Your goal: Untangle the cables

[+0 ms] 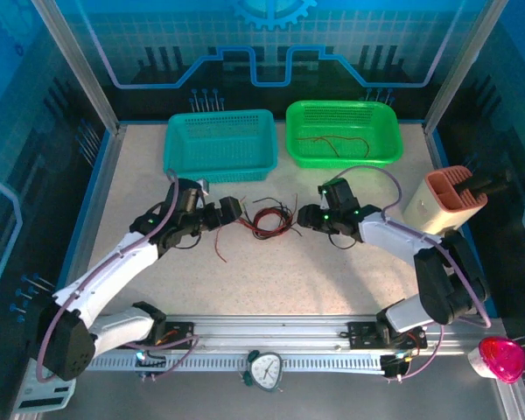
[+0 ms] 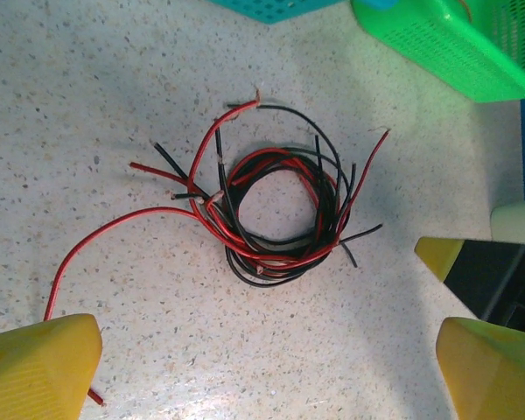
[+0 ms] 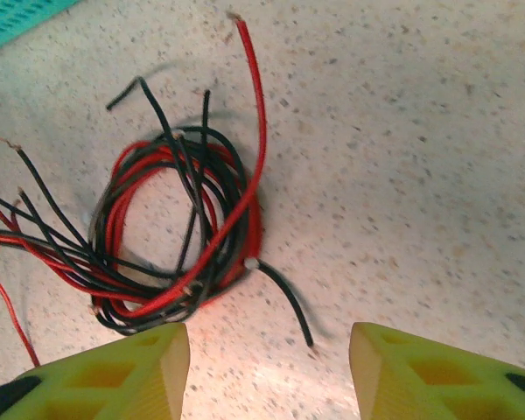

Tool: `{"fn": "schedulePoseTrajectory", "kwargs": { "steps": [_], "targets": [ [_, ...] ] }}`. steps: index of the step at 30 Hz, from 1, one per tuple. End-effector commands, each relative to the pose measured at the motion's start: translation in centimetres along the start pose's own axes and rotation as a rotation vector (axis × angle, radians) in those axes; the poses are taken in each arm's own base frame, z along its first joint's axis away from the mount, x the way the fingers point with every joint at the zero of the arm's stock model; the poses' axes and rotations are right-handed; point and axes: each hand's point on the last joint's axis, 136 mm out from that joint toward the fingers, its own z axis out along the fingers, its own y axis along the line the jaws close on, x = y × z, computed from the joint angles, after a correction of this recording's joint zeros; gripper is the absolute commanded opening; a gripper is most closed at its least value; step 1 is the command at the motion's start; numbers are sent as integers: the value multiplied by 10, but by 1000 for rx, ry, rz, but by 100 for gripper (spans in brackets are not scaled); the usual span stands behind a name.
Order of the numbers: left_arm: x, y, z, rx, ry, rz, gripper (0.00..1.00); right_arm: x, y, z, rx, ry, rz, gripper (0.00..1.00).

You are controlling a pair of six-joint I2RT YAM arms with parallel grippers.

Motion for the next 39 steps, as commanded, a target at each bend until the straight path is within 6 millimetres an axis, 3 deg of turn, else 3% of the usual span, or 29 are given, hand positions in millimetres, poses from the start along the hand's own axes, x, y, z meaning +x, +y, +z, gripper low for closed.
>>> {"fn": "schedulePoseTrajectory", "kwargs": {
  "steps": [1,7,14,17,20,21,23,26,31,35,39],
  "targets": [
    [-4,-14,2,23,-4,15,99,-4,19,11,-62,2,12,52],
    [-8,-20,2,30,-13,25,99,-2,23,27,-76,24,15,51],
    [-8,-24,4,37,-8,24,99,-1,21,43,-60,39,7,37],
    [-9,-26,4,42,-11,27,99,-2,21,47,-55,44,-2,26],
    [-9,-28,4,45,-11,30,99,-12,32,46,-80,35,-20,0],
    [-9,-28,4,45,-10,30,99,-15,38,42,-100,31,-31,0],
    [-10,-30,2,51,-14,33,99,-26,54,29,-140,7,-54,0],
    [-12,-32,0,53,-20,41,99,-51,87,-7,-215,-60,-98,0],
    [-16,-33,-6,49,-43,81,99,-88,147,-86,-330,-199,-217,0],
    [-19,-35,-12,52,-60,104,99,-105,177,-133,-412,-279,-265,0],
    [-23,-40,-18,65,-75,120,99,-119,197,-167,-466,-342,-292,0]
  ]
}}
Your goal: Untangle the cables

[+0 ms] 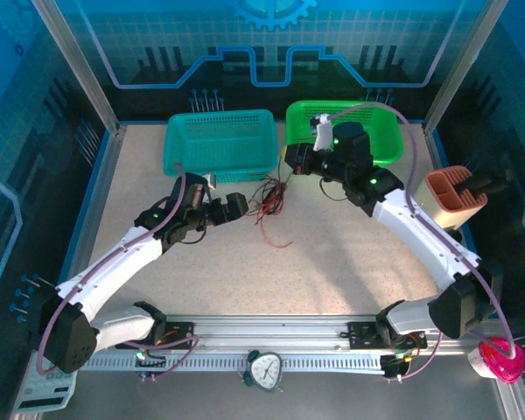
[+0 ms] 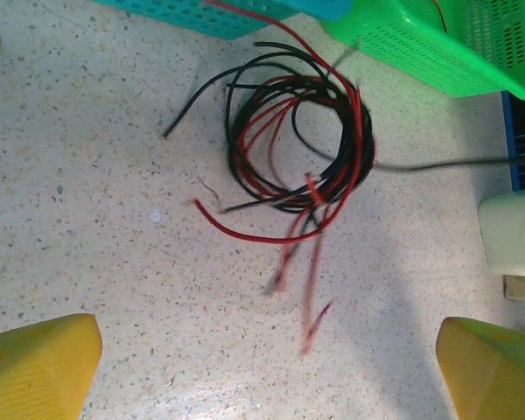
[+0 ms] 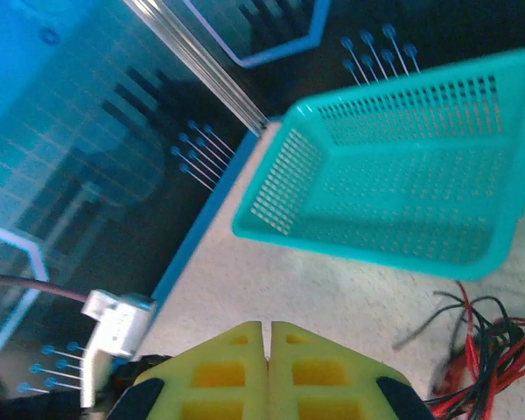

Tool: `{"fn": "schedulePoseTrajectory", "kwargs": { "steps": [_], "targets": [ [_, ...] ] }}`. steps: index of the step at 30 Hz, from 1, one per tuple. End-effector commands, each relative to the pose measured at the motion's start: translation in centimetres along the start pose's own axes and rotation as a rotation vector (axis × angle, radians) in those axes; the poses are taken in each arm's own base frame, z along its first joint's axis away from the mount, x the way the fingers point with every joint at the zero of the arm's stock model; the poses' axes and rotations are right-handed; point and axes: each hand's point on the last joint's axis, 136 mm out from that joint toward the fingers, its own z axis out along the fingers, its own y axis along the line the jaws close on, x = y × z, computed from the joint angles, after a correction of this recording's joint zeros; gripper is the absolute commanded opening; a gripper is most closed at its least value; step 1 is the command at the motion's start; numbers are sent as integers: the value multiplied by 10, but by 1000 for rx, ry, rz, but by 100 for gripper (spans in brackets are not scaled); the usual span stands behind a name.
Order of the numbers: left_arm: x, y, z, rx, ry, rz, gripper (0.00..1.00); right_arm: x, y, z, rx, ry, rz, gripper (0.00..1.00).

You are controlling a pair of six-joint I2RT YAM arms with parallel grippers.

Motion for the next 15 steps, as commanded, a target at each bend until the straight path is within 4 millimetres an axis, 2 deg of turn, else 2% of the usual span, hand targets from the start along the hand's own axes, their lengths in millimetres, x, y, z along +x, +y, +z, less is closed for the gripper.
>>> {"fn": "schedulePoseTrajectory", "kwargs": {
  "steps": [1,9,13,15],
  "targets": [
    [-15,-17,-16,32,-51,53,99,-5,18,-7,-41,23,-24,0],
    [-25,-28,-25,59,-85,70,99,-47,79,-39,-208,-81,-78,0],
    [-30,-37,-28,96,-104,84,99,-64,102,-53,-284,-124,-106,0],
    [-33,-47,-31,141,-112,106,99,-71,111,-58,-304,-131,-115,0]
  ]
}}
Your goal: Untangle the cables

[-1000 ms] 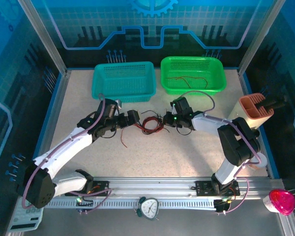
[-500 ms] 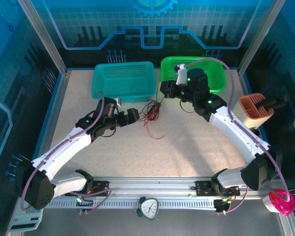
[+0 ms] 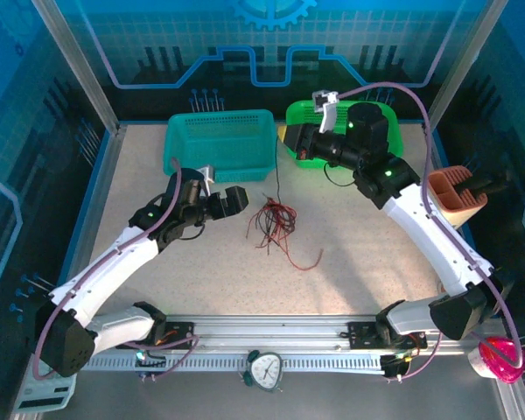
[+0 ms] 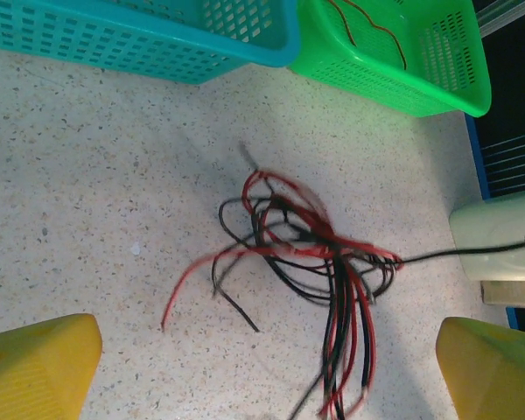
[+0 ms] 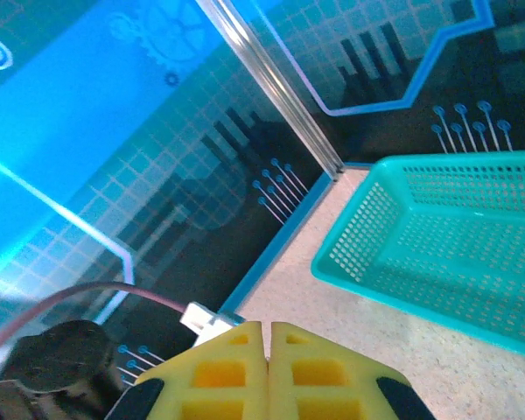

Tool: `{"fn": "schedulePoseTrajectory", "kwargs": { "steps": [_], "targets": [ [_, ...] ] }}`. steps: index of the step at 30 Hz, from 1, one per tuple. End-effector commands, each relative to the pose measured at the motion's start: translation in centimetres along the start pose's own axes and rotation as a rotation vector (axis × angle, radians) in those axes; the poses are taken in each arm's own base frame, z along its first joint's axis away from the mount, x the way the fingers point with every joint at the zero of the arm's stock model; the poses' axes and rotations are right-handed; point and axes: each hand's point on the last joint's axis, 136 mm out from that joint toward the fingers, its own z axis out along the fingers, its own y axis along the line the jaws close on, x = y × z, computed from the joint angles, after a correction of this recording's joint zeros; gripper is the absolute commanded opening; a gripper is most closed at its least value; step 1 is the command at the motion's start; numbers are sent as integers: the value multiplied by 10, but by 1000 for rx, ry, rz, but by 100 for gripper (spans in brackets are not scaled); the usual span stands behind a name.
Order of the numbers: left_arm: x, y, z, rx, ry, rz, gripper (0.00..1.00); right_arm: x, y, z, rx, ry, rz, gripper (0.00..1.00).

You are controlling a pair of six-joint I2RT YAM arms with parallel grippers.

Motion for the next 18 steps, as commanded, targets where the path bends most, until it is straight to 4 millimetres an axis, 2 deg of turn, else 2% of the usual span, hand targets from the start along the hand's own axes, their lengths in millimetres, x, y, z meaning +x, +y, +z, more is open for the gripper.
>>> {"fn": "schedulePoseTrajectory", "kwargs": {
  "steps": [1,5,9,11,18],
  "targets": [
    [-20,-33,-15,116,-60,68,99,-31,49,-18,-130,-70,-63,0],
    [-30,-56,-24,210,-95,111,97,-37,55,-18,-153,-83,-87,0],
    [-41,-76,-34,277,-123,141,89,-42,66,-21,-206,-106,-112,0],
    [-46,-84,-38,298,-132,153,85,-47,65,-21,-198,-115,-118,0],
    [-67,-113,-50,362,-157,190,86,-77,83,-28,-226,-153,-157,0]
  ]
}}
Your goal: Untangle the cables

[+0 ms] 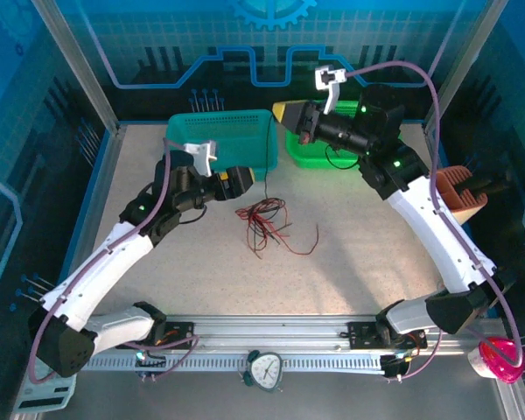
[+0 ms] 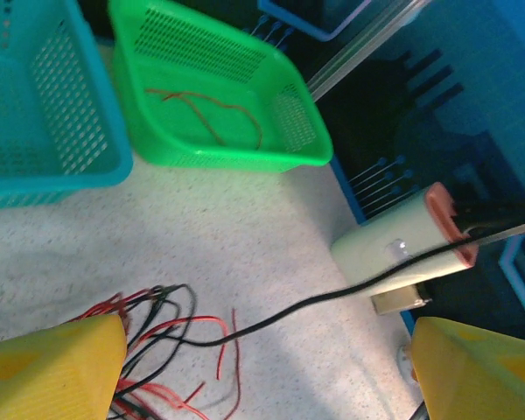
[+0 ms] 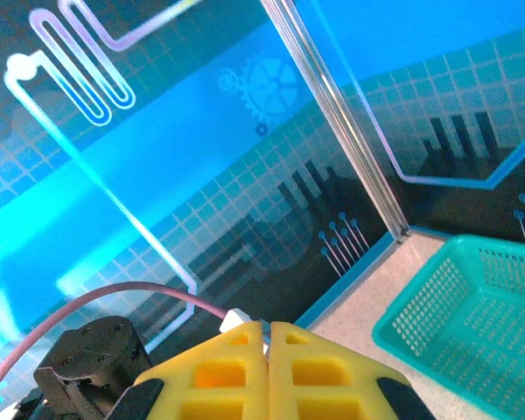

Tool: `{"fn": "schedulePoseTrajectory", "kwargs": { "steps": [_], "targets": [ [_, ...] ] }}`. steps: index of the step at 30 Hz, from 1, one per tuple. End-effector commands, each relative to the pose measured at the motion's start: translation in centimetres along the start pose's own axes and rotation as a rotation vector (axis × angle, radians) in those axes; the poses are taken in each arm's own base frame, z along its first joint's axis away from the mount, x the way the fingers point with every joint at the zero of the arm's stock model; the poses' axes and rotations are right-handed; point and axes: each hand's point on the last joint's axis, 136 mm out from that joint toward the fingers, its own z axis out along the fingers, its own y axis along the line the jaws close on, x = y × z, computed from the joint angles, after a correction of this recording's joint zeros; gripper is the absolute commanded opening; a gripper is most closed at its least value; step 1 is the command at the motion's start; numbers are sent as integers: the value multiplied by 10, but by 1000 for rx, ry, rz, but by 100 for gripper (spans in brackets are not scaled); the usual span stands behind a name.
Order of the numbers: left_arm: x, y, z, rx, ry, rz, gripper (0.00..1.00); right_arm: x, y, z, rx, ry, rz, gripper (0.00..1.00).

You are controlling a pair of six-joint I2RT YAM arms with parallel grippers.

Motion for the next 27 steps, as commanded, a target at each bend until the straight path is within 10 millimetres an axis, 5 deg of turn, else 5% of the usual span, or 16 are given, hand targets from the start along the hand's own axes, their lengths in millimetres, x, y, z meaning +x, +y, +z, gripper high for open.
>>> {"fn": "schedulePoseTrajectory", "kwargs": {
  "steps": [1,17,27],
  "targets": [
    [-18,-29,-2,90,-22,61,86,-30,24,-10,-50,-62,-72,0],
    [-27,-55,3,157,-23,109,79,-92,31,-32,-70,-157,-100,0],
    [-47,-95,17,228,-43,184,81,-78,16,-15,-76,-60,-46,0]
  ]
}}
